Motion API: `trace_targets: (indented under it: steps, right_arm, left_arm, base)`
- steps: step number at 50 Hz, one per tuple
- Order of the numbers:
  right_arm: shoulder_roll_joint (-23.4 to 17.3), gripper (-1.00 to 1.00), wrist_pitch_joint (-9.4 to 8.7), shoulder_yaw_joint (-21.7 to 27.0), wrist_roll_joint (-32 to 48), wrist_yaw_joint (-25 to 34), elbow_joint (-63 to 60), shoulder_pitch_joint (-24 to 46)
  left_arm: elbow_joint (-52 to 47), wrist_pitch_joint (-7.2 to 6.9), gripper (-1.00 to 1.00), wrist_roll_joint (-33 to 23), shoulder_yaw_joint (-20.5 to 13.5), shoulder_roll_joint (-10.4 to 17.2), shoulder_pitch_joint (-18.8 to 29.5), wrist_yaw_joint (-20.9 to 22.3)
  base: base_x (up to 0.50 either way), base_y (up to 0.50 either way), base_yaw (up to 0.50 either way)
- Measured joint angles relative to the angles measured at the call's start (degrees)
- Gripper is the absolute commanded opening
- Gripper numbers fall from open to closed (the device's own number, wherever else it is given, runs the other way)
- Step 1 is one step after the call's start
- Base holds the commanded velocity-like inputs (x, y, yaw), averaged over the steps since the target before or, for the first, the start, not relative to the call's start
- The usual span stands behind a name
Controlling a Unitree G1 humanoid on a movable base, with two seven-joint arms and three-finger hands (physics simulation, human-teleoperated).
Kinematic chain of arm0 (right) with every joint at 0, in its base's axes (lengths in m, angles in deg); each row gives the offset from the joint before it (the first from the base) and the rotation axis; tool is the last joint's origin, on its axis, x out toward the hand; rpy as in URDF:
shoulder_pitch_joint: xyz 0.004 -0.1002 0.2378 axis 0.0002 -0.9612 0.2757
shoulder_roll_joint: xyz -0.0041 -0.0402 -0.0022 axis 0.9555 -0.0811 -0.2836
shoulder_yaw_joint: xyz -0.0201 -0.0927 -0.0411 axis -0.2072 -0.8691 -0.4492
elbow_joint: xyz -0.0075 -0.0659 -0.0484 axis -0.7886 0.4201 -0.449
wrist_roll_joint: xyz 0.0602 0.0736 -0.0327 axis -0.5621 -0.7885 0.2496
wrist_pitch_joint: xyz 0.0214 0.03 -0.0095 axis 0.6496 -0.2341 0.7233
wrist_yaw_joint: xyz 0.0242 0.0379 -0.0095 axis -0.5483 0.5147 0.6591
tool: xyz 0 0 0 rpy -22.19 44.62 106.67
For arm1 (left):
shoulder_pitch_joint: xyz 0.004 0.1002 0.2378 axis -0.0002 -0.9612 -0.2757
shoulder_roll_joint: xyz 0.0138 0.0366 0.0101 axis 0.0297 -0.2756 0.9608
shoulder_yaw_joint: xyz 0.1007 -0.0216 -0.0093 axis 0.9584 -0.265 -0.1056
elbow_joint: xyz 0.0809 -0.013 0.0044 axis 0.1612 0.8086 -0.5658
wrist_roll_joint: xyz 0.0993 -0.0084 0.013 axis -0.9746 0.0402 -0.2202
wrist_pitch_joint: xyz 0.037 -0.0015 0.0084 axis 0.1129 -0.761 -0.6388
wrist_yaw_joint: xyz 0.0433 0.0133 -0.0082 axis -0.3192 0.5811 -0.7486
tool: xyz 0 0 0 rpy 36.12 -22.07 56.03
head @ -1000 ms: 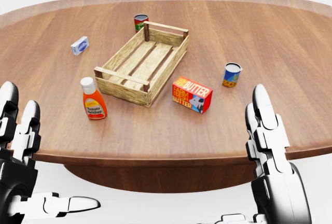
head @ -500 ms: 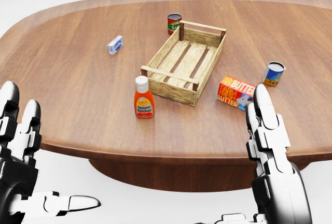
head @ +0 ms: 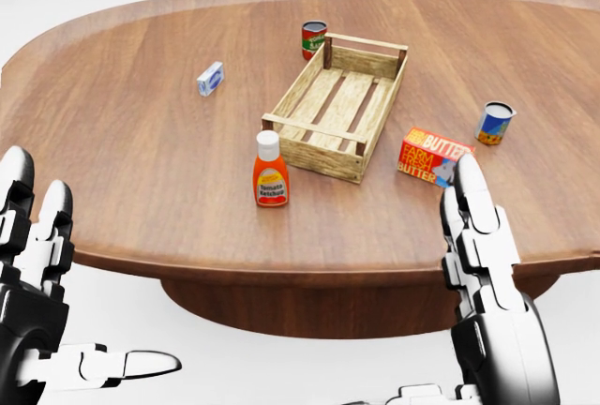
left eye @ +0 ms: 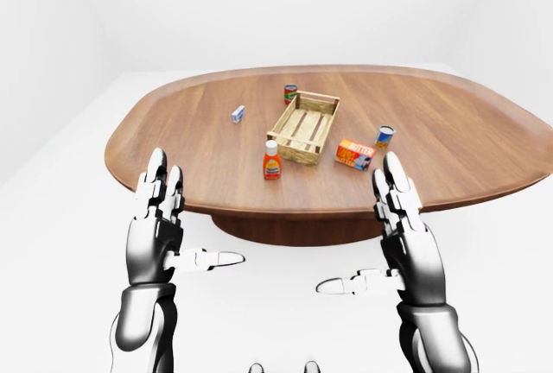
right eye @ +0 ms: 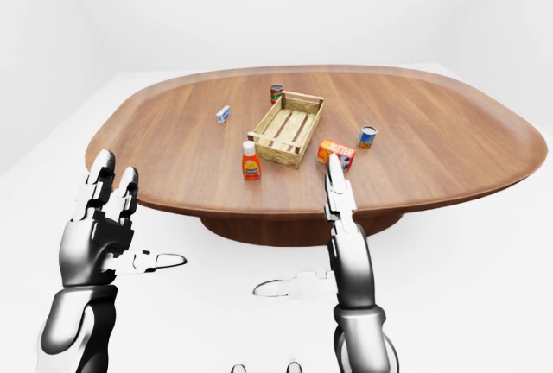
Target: Pick up the butter and put it in the tray.
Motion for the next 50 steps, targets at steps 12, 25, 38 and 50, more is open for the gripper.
trace_targets:
  steps: [12, 25, 38, 50]
  right_arm:
    - [0.13, 1.0, 0.0, 0.52, -1.39, 0.0, -0.14, -0.22]
    - [0.21, 1.0, 0.0, 0.74, -3.88, 0.8, -0.9, -0.1]
    - [-0.41, 1.0, 0.0, -0.22, -3.94, 1.64, -1.58, -0.94]
    - [-0.63, 1.0, 0.0, -0.53, -3.46, 1.79, -1.85, -1.22]
  left_arm:
    - [0.11, 0.0, 1.0, 0.08, 0.0, -0.01, 0.03, -0.03]
    - [-0.14, 0.0, 1.0, 0.25, -0.1, 0.01, 0.03, 0.0]
    - [0.15, 0.0, 1.0, 0.33, -0.1, 0.02, 0.1, 0.13]
    - [0.19, 0.0, 1.0, 0.41, -0.13, 0.05, 0.2, 0.16]
  base:
    - [-0.32, 0.03, -0.43]
    - [0.01, 0.0, 0.0]
    - [0.4, -0.07, 0.0]
    - [0.47, -0.08, 0.0]
